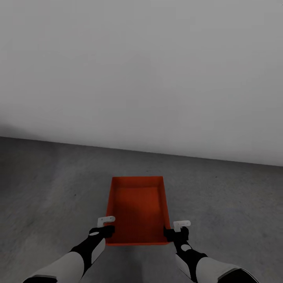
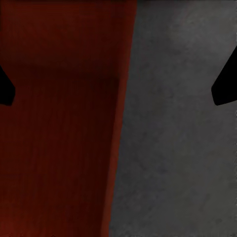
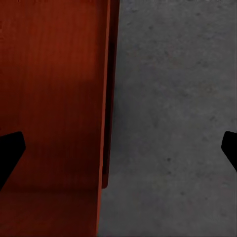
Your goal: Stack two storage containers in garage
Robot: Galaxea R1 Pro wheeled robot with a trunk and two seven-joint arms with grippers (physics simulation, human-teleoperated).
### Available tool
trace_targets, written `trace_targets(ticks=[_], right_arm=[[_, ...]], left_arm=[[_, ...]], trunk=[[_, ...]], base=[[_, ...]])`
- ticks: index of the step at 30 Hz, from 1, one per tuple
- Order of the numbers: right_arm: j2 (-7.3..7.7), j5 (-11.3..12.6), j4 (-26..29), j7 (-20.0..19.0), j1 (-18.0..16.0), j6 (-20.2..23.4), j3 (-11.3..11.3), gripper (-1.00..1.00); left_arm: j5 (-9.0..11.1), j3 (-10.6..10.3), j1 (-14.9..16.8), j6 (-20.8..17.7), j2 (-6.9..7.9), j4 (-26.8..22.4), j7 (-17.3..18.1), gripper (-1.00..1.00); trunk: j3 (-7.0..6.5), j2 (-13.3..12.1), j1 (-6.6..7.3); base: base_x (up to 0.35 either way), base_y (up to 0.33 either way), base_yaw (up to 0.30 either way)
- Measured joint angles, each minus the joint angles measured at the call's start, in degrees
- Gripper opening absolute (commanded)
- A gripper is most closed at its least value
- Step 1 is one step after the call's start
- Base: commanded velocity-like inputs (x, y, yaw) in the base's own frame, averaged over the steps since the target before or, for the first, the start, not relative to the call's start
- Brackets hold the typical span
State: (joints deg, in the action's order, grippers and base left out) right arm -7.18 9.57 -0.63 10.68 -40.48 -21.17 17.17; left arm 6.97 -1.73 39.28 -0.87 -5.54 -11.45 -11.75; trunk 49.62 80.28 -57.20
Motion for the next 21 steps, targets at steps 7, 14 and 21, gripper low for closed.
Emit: trace_targets(ticks=[7,14,21], right_arm=[[0.0,0.0,0.0,0.0,0.0,-0.02,0.0,1.0],[0.0,0.0,0.0,0.0,0.0,-0.04,0.0,1.0],[0.0,0.0,0.0,0.0,0.0,0.0,0.0,1.0]], left_arm=[[0.0,0.0,0.0,0.0,0.06,0.0,0.0,1.0],[0.0,0.03,0.0,0.0,0.09,0.04,0.0,1.0],[0.0,0.01,0.0,0.0,0.09,0.09,0.0,1.0]], trunk=[[-1.26,-2.81,1.54],[-2.51,-5.62,3.08],[-3.77,-8.43,4.61]], base=[[0.0,0.0,0.0],[0.0,0.0,0.0],[0.0,0.0,0.0]])
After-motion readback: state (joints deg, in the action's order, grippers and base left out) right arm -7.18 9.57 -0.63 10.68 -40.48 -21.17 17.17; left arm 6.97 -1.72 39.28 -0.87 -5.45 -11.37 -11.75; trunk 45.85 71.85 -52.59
